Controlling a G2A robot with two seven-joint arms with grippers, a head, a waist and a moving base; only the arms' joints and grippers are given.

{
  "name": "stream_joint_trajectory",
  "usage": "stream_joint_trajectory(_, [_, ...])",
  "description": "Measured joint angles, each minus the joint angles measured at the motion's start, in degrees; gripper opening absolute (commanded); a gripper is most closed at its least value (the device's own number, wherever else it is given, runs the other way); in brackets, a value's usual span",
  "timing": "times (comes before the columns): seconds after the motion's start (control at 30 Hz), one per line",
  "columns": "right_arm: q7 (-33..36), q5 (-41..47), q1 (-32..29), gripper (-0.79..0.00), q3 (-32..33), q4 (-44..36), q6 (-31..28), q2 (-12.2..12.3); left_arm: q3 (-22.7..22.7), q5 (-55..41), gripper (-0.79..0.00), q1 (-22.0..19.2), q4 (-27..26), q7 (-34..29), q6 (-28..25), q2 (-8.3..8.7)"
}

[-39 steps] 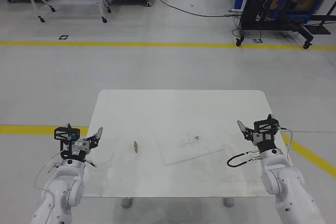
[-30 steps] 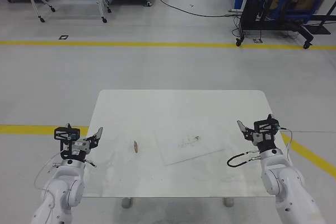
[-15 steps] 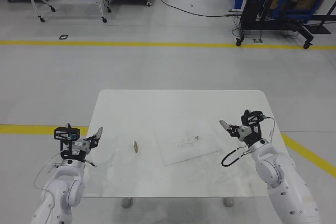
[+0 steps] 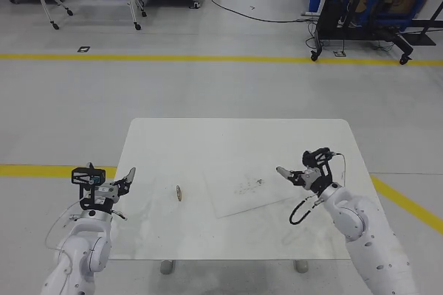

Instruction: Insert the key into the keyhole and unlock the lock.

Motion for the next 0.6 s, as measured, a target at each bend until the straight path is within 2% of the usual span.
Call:
stream_joint_trajectory(0.03, [0.77, 1.45, 2.5, 0.0, -1.2, 3.63, -5.86, -0.01, 0.0, 0.0, 0.0, 0.0, 0.0, 0.0, 0.0, 0.0])
stream_joint_trajectory(0.13, [0.83, 1.95, 7.6, 0.0, -4.17, 11.03, -17.59, -0.1, 0.0, 0.0, 0.0, 0.0, 0.0, 0.0, 0.0, 0.0])
stream_joint_trajectory(0.23, [0.23, 1.22, 11.45, 0.0, -7.61, 16.16, -25.0, -0.16, 0.0, 0.0, 0.0, 0.0, 0.0, 0.0, 0.0, 0.0])
stream_joint_trajectory(0.3, [-0.59, 1.38, 13.03, 0.0, -10.45, 17.56, -25.36, -0.06, 0.0, 0.0, 0.0, 0.0, 0.0, 0.0, 0.0, 0.0])
stream_joint_trajectory(0.4, [-2.15, 1.62, 15.31, -0.099, -15.63, 18.69, -25.09, 0.71, 0.0, 0.0, 0.0, 0.0, 0.0, 0.0, 0.0, 0.0])
stream_joint_trajectory(0.43, [-3.06, 1.3, 16.23, -0.089, -17.84, 18.72, -25.09, 1.17, 0.0, 0.0, 0.0, 0.0, 0.0, 0.0, 0.0, 0.0])
stream_joint_trajectory(0.5, [-4.6, -0.2, 17.77, -0.154, -21.26, 19.06, -25.1, 2.02, 0.0, 0.0, 0.0, 0.0, 0.0, 0.0, 0.0, 0.0])
stream_joint_trajectory(0.6, [-6.88, -5.72, 21.4, -0.191, -26.12, 21.57, -25.1, 3.4, 0.0, 0.0, 0.0, 0.0, 0.0, 0.0, 0.0, 0.0])
